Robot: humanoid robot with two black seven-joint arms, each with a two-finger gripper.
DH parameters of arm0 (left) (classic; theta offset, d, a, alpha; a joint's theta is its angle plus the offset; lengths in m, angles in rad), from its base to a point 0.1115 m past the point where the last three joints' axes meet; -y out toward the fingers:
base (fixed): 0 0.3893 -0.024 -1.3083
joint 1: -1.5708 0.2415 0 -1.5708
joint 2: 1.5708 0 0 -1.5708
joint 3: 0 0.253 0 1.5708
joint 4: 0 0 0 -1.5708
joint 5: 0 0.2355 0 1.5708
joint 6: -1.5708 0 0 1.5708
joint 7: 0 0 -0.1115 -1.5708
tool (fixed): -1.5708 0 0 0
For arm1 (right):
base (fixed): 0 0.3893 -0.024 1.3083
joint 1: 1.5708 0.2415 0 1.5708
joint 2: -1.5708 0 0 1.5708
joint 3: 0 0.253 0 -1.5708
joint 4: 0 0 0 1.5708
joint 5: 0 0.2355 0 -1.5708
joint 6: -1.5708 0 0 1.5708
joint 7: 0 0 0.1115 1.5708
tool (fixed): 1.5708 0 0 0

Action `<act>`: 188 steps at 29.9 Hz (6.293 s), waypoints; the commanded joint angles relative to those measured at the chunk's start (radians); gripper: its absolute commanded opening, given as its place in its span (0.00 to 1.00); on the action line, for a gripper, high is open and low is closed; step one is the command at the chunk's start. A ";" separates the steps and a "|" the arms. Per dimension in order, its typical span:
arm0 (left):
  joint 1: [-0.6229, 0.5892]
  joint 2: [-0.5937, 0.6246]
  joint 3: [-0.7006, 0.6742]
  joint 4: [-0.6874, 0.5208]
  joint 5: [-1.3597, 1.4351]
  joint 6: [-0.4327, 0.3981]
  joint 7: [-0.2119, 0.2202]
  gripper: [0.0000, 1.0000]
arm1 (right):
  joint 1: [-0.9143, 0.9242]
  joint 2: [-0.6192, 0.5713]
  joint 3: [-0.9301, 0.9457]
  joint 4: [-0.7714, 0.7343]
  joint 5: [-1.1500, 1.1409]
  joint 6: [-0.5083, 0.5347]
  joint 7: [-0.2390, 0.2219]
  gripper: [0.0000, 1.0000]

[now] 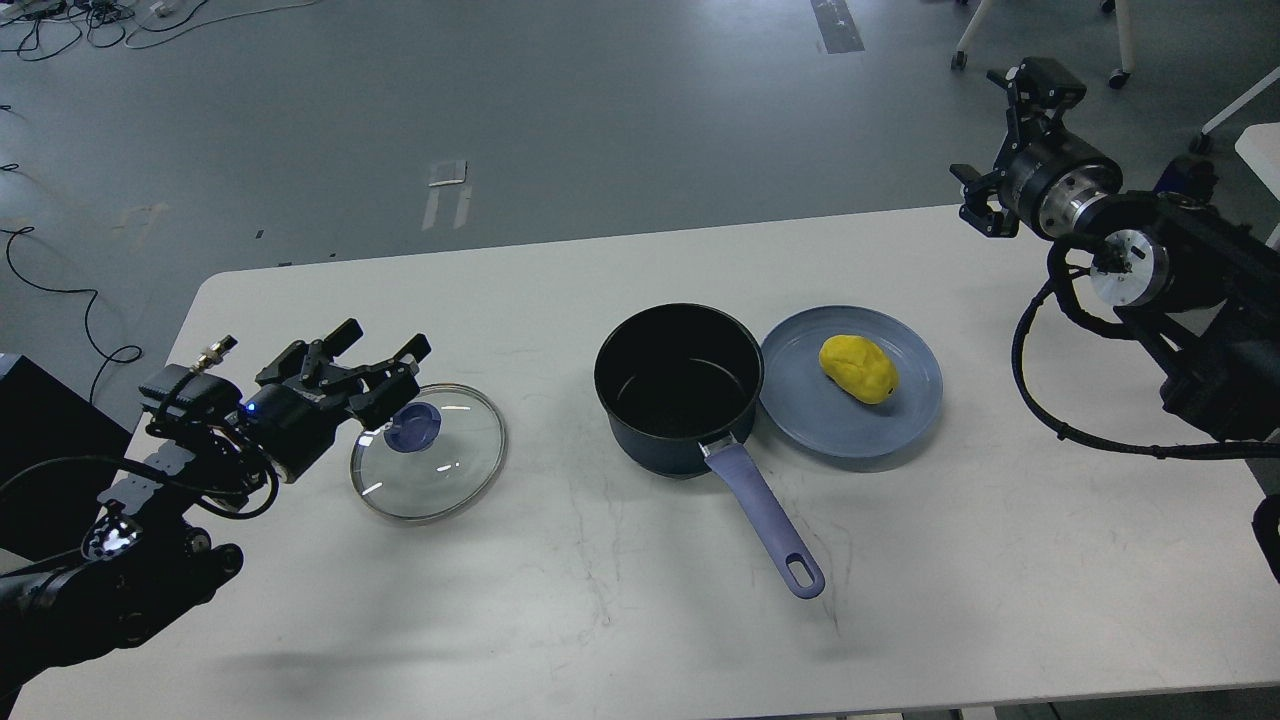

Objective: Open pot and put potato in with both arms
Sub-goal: 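Release the lid and raise the left gripper away, then reach the right gripper down to the yellow potato on the plate, then grasp the yellow potato with the right gripper and lift it, then move the potato over the saucepan and release it inside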

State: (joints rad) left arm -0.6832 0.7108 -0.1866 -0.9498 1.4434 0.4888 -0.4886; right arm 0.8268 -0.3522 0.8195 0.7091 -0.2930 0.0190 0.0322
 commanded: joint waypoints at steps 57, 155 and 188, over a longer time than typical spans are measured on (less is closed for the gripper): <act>-0.210 -0.257 -0.373 0.114 -1.423 -0.808 0.324 1.00 | 0.262 -0.133 -0.898 0.099 -0.660 -0.137 0.307 1.00; -0.176 -0.220 -0.353 0.108 -1.393 -0.800 0.237 1.00 | 0.365 0.352 -1.427 -0.069 -0.818 -0.501 0.400 0.05; -0.139 -0.257 -0.375 0.112 -1.414 -0.816 0.245 1.00 | 0.305 0.023 -0.650 0.207 0.249 -0.062 0.309 1.00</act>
State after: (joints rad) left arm -0.8386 0.4571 -0.5555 -0.8377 0.0325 -0.3255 -0.2443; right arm 1.1843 -0.2992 0.0558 0.9139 -0.2047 -0.1494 0.3788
